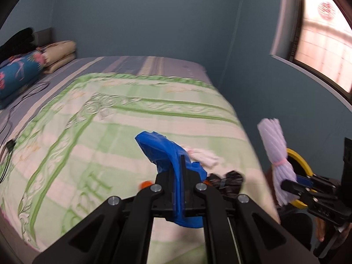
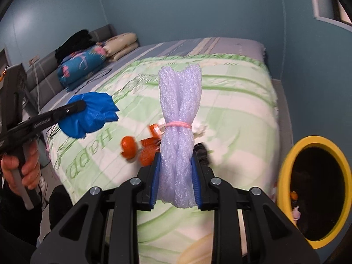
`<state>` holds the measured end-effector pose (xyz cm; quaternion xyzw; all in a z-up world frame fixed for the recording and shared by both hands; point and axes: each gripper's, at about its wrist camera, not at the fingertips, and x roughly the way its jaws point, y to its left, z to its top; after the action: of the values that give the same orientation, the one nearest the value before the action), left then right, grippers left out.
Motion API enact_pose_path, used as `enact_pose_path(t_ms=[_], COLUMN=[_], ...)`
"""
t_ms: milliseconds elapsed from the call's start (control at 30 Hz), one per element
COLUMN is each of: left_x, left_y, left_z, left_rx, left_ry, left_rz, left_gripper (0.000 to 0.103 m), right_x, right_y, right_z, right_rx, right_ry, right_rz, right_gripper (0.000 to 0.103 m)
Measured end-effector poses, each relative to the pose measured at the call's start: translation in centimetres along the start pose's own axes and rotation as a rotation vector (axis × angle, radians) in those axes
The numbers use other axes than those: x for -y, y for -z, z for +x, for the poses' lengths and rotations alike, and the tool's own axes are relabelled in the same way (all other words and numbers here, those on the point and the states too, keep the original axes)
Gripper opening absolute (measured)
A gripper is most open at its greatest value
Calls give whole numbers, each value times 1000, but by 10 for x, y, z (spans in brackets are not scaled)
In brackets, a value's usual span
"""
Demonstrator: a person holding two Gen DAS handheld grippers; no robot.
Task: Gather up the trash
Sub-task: 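Carry the blue glove and foam net in both tools over the bin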
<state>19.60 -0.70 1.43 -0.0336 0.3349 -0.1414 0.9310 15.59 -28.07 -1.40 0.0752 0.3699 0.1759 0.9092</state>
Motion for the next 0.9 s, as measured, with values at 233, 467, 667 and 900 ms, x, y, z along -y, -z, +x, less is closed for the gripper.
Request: enact_pose_path(t_ms=[233, 467, 667, 900], left_x=[68, 133, 186, 241], left_y=[-11, -18, -20, -15], left_z=[17, 37, 55, 92], left_rx=[3, 5, 0, -50], left_ry=[100, 170, 212, 285], left_rz=[93, 191, 260, 319], left_gripper=[2, 2, 2, 2], right_x=[53, 107, 151, 198], right_y=[-8, -3, 11, 30], right_z=[-27, -45, -54, -58], right_rx=[73, 112, 119, 111], right_ry=[99, 192, 255, 327], right_rz=[60, 128, 192, 272], right_gripper=[24, 24, 25, 25])
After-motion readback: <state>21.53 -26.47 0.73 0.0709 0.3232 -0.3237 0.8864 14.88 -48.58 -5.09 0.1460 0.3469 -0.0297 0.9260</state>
